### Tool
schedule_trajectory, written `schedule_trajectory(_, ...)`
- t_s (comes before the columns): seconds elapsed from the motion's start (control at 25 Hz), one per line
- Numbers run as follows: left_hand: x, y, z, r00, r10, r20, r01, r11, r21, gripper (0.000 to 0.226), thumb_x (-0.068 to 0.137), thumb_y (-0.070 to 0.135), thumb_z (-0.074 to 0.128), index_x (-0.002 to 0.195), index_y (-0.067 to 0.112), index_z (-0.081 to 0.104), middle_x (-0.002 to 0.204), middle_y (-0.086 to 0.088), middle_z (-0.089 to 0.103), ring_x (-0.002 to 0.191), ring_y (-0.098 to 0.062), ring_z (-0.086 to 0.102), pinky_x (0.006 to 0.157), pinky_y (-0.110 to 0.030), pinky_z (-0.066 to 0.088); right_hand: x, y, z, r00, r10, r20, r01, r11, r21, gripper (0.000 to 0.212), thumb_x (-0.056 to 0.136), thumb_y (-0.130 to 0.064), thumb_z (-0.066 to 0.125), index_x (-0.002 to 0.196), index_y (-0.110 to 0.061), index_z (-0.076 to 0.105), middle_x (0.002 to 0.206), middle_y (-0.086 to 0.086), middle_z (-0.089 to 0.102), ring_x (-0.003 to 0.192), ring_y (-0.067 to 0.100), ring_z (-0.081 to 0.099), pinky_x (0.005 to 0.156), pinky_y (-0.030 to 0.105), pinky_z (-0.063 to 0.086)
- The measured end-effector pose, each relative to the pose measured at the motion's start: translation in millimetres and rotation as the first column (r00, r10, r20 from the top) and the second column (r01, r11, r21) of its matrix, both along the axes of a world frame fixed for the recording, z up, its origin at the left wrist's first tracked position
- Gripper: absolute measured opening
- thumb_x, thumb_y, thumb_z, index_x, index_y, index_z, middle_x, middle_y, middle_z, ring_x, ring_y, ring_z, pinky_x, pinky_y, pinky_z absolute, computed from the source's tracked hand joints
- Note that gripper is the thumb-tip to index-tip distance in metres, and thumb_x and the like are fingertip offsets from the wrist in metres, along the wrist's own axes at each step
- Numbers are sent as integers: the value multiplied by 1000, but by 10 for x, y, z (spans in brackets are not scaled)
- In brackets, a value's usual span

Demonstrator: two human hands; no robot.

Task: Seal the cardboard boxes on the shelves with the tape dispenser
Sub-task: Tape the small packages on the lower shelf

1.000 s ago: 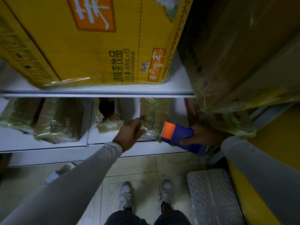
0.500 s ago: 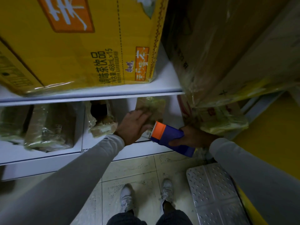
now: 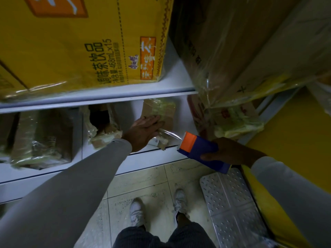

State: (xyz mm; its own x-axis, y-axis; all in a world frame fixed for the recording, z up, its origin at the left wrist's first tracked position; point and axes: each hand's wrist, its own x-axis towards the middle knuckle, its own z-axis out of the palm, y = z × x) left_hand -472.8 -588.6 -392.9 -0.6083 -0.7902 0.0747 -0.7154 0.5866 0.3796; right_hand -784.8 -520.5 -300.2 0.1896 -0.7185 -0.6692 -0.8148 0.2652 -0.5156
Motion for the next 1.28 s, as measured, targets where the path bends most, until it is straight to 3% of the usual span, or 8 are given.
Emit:
schedule_trajectory(0.2,-50,52,-3,991,15,132,-12,1000,-22,56,94,48,46,146,31,31,157,3,20,145,-20,20,116,-41,9,203,23,-191,995,-92,-36,89,994,-65,33,75,-51,80,93,-25,68,88,-1,70,81,21,66,67,29,48)
schedule_trajectory(0.32,-114,64,-13,983,31,182,-27,999,-22,58,95,48,44,147,34,25,158,5,16,146,-19,15,117,-38,2,402,-30,-376,985,-87,-148,71,991,-115,67,77,-56,74,125,-11,60,116,10,68,102,30,65,91,42,53)
schedule_trajectory(0.52,-50,38,56,987,18,161,-20,1000,10,57,94,42,49,146,31,28,158,3,16,146,-19,16,117,-36,3,482,184,-589,876,30,-482,-88,991,-99,61,81,-62,63,122,-18,58,115,8,66,103,27,63,82,32,46)
schedule_trajectory(0.68,-98,18,95,982,2,191,-10,999,40,62,93,43,52,148,28,27,158,2,15,145,-21,16,114,-34,6,356,505,-760,939,-139,-315,132,990,-43,52,77,-64,67,84,-13,64,80,7,68,72,21,64,60,26,43)
schedule_trajectory(0.8,-147,-21,224,947,-9,321,19,999,-28,72,87,55,52,149,27,26,155,0,24,139,-24,24,111,-38,12,251,548,-703,948,-228,-224,216,973,-75,60,76,-65,69,90,-7,68,84,11,71,72,24,67,57,26,44)
schedule_trajectory(0.96,-518,146,277,943,223,246,-207,974,-91,88,78,78,32,144,20,32,149,-8,33,137,-30,30,111,-50,17,95,583,-594,949,-241,-204,224,969,-105,49,78,-62,71,81,-14,63,75,4,65,68,21,63,58,26,44)
schedule_trajectory(1.08,-759,296,95,903,310,298,-311,949,-44,81,90,61,36,151,14,11,159,-9,8,146,-28,7,115,-52,5,81,599,-543,956,-264,-128,249,961,-124,42,79,-55,73,65,-21,54,62,-1,57,58,17,57,54,24,39)
schedule_trajectory(1.28,-334,211,181,972,98,213,-87,994,-58,58,87,24,49,143,11,40,152,-16,30,140,-35,28,113,-47,18,7,621,-410,974,-225,-19,219,963,-159,45,83,-48,74,55,-27,45,39,-7,47,47,7,46,51,20,32)
